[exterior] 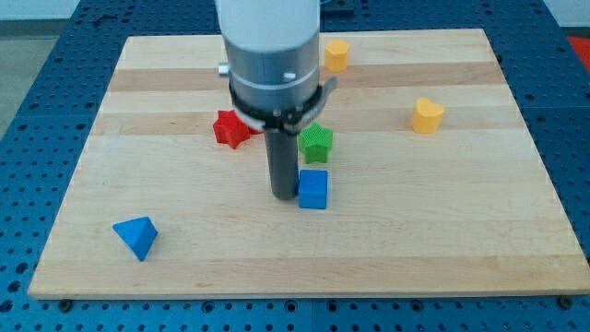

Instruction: Push the blue cube to the right side of the board

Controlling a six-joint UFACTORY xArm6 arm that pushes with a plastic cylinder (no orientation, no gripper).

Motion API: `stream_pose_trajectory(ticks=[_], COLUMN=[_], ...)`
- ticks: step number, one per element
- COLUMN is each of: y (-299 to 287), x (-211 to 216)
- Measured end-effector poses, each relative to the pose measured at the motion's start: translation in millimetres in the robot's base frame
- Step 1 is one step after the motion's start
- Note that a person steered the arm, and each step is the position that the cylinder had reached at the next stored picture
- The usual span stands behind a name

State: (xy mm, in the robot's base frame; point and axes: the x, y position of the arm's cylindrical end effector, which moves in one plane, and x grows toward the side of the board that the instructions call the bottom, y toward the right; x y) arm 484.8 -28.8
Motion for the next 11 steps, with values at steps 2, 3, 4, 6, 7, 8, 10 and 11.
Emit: stream_pose_trajectory(ticks=[2,3,4,6,7,8,10,11], y=[-12.4,-33.5,-33.5,1.8,33.1,48.8,110.8,149.0], x=[-24.4,1.5,12.1,19.4,24.3,13.5,12.9,19.1])
